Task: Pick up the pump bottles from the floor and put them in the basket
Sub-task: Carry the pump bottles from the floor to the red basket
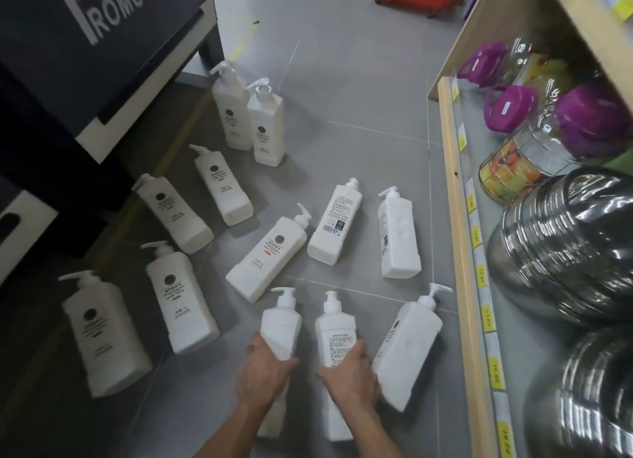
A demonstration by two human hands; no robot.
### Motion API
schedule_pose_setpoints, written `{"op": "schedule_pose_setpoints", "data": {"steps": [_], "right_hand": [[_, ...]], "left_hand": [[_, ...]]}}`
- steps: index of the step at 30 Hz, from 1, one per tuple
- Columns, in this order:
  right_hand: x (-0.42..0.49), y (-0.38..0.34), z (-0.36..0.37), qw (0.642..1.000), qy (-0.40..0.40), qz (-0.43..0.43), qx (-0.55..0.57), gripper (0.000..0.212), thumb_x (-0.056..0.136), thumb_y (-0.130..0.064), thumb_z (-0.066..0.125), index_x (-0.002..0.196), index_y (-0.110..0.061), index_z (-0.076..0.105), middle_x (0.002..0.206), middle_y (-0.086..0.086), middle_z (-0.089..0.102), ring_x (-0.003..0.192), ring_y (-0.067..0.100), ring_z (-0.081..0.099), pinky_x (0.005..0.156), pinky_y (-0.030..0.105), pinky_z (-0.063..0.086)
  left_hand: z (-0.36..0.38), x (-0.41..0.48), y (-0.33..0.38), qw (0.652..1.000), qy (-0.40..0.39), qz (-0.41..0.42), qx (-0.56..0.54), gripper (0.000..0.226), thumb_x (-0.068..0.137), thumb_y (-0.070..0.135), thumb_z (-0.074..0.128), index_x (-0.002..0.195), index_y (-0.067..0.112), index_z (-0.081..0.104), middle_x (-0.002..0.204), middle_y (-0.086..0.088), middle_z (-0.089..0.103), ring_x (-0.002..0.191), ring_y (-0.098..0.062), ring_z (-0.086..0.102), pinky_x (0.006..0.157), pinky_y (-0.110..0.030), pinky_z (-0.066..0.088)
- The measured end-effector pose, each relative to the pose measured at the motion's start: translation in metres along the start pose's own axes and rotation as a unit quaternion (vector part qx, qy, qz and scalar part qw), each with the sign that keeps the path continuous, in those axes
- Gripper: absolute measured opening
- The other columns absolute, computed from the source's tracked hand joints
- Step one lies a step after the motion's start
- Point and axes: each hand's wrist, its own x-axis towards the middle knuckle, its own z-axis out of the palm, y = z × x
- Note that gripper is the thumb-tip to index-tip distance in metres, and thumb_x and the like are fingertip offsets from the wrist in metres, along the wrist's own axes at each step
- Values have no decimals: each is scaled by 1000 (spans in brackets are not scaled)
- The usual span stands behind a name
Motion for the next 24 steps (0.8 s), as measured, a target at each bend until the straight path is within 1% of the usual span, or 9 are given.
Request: {"op": "schedule_pose_setpoints", "data": {"steps": [4,7,9,12,14,16,18,21,24], "right_hand": [[-35,-10,-33,1000,4,5,4,86,71,-56,76,133,-18,31,127,5,57,113,30,61,90,36,48],[-82,-25,-87,1000,7,12,1,84,74,-55,75,134,-18,30,125,4,58,111,30,62,85,34,46],[-120,-36,-129,1000,9,13,8,84,74,-55,73,134,-18,28,123,4,59,108,30,62,82,33,46],[-180,-57,-198,999,14,10,28,87,69,-56,71,133,-17,28,121,4,59,105,33,63,85,37,52],[-220,-72,-244,999,12,3,39,85,69,-55,73,131,-18,28,120,4,59,106,33,62,80,35,49],[-259,-87,-291,999,15,-3,38,81,72,-52,73,130,-19,27,120,4,58,106,32,62,74,33,43],[-295,-100,-334,999,24,-7,39,79,74,-50,73,130,-20,26,120,3,58,106,30,62,73,32,42],[-343,-122,-396,999,34,-15,31,85,76,-50,73,137,-17,24,124,3,59,109,28,62,72,30,39],[-388,-142,-453,998,48,-18,25,79,75,-49,74,132,-18,29,122,3,61,106,30,64,72,31,39]], "left_hand": [[-36,-32,13,999,-1,31,40,82,71,54,77,133,21,35,130,-7,58,113,-33,61,93,-42,52],[-88,-78,38,996,1,42,81,83,73,57,76,134,21,33,130,-5,59,114,-31,62,94,-40,49],[-130,-114,58,995,1,41,88,82,71,58,76,130,22,31,128,-4,61,111,-32,64,91,-41,51],[-197,-175,91,994,7,43,98,76,70,58,76,121,24,30,125,-3,62,108,-33,65,86,-42,52],[-241,-216,113,995,13,47,91,73,69,57,75,117,24,30,122,-1,61,105,-32,65,84,-41,52],[-284,-256,135,995,17,53,80,74,69,57,75,118,24,30,120,-1,60,104,-31,65,84,-41,53],[-324,-292,156,996,21,57,69,75,70,56,75,120,24,30,119,-1,60,102,-29,65,84,-41,53],[-381,-343,188,997,25,60,49,72,72,53,76,119,24,30,119,-2,61,102,-31,64,81,-40,51],[-437,-389,217,996,37,67,48,74,73,52,75,124,24,29,122,-3,60,103,-33,64,78,-39,47]]}}
